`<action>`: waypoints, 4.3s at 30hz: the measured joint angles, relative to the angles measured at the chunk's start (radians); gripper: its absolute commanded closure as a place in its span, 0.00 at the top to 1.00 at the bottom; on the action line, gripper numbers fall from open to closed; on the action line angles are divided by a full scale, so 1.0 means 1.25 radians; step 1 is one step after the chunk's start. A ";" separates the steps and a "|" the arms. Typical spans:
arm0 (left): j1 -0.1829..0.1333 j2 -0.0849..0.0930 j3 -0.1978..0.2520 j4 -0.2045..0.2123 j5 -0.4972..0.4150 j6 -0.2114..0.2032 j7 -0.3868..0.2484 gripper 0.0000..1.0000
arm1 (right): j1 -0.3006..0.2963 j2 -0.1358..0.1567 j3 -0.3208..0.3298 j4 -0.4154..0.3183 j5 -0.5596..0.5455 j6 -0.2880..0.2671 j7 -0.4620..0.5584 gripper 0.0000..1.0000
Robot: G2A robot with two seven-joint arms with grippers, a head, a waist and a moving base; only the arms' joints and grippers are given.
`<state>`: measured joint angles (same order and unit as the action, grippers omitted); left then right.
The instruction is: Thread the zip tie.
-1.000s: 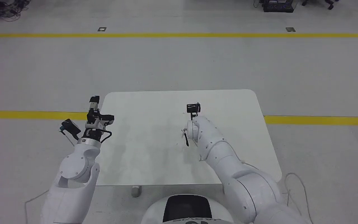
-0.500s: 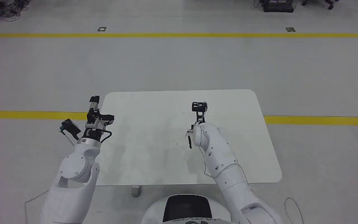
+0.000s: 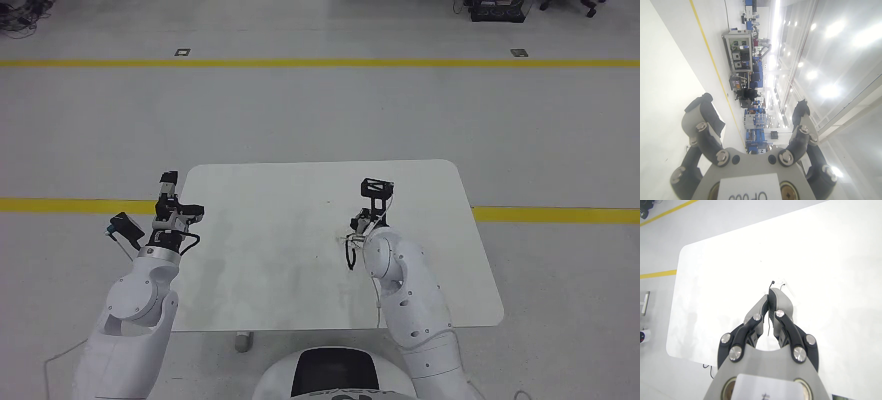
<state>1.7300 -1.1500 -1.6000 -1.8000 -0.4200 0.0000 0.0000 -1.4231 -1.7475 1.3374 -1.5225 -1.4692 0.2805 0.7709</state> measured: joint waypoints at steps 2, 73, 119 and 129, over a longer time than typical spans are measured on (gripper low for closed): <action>0.000 0.000 0.000 0.000 0.000 0.000 0.000 1.00 | -0.003 0.001 0.004 0.002 0.005 0.001 -0.007 0.00; 0.000 0.000 0.000 0.000 0.000 0.000 0.000 1.00 | 0.112 0.279 0.222 0.272 1.193 -0.496 0.482 0.00; 0.000 0.000 0.000 0.000 0.000 0.000 0.000 1.00 | -0.157 0.276 0.218 0.014 1.311 -0.496 0.086 0.00; 0.000 0.000 0.000 0.000 0.000 0.000 0.000 1.00 | -0.166 0.275 0.253 0.003 1.347 -0.496 0.128 0.00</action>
<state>1.7300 -1.1500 -1.6000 -1.8000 -0.4200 0.0000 0.0000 -1.6300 -1.4037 1.6531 -1.5194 0.2142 -0.3400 0.9311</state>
